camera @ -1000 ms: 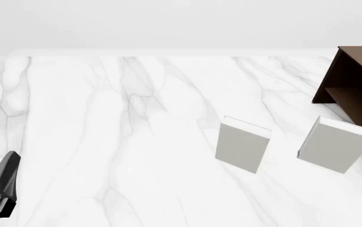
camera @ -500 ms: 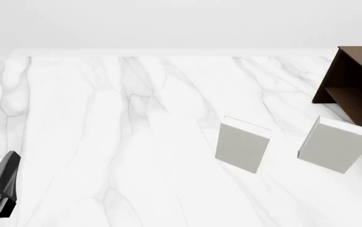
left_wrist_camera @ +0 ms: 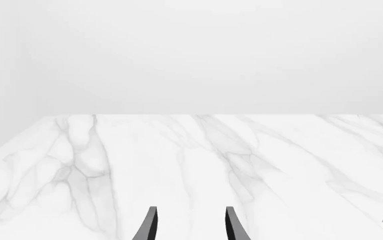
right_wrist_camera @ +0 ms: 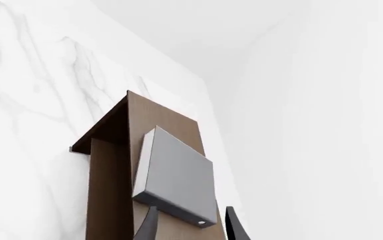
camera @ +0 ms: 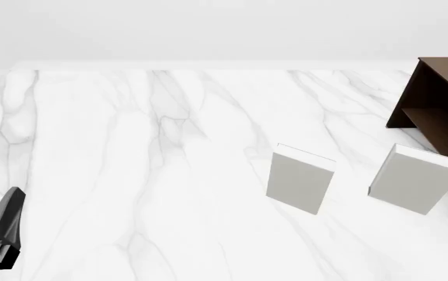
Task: Pick up the book on the left and place it on top of the shelf.
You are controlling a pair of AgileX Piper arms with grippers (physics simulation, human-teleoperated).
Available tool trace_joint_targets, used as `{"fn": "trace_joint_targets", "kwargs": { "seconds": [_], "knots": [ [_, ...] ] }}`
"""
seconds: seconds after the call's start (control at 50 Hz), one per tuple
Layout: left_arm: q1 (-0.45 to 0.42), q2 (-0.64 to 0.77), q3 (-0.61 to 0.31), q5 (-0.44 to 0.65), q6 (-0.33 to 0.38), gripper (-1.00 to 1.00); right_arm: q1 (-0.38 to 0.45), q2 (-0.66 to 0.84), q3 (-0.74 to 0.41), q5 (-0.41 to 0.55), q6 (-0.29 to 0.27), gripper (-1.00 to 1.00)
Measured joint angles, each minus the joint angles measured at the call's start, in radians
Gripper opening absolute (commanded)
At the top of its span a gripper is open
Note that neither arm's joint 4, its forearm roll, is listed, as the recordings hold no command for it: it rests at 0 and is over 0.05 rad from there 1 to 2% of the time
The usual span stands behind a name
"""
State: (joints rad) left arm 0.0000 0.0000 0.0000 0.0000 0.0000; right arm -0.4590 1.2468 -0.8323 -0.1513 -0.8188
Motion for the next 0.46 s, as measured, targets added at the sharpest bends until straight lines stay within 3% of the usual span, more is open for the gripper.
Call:
{"fn": "trace_joint_targets", "kwargs": {
  "seconds": [0.46],
  "knots": [
    [0.0, 0.0, 0.0, 0.0, 0.0, 1.0, 0.051, -0.124, -0.008, 0.035, 0.051, 1.0]
  ]
}}
